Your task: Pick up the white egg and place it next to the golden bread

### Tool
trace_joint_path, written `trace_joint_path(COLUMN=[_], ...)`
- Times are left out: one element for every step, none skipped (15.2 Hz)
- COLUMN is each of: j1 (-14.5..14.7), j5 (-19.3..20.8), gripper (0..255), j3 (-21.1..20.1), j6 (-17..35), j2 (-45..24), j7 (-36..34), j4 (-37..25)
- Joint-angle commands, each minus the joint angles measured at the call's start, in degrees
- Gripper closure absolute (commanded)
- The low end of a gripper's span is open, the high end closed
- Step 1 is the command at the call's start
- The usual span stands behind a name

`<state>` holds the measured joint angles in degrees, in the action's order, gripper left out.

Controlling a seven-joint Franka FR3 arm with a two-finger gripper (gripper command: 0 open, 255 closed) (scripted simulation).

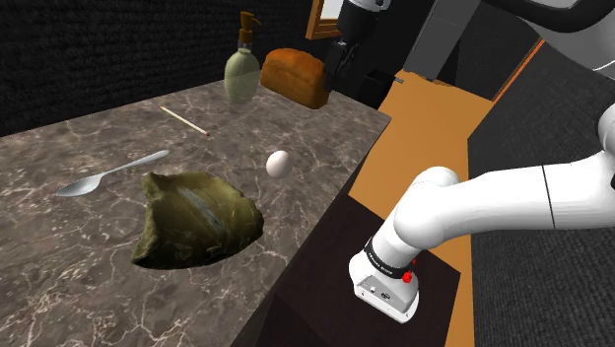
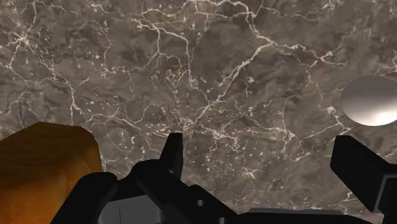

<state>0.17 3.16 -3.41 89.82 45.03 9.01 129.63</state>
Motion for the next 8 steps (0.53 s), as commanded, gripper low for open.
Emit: trace_joint_path(j1=[0.0,0.0,0.0,0.1,0.2,0.3,0.4,0.5], j5=[0.0,-1.5,-2.9,-4.5,-6.0,-7.6,-9.2,-10.9], gripper=[0,0,0,0,0,0,0,0], j3=[0.0,-0.4,-0.7,-1.0,-1.4,-1.7,-2.0,-2.4], j6=[0.0,-0.2,-0.3,-0.4,-0.4,-0.3,-0.2,-0.1], j2=[0.0,-0.9,-1.9,-2.8,-3.8,-4.8,-5.8,-6.8], j7=[0.0,-1.6,-3.1,-4.7,-6.2,-7.7,-9.2,-10.6], j4=[0.0,0.5,1.0,1.4,1.9,2.4,2.8,3.3])
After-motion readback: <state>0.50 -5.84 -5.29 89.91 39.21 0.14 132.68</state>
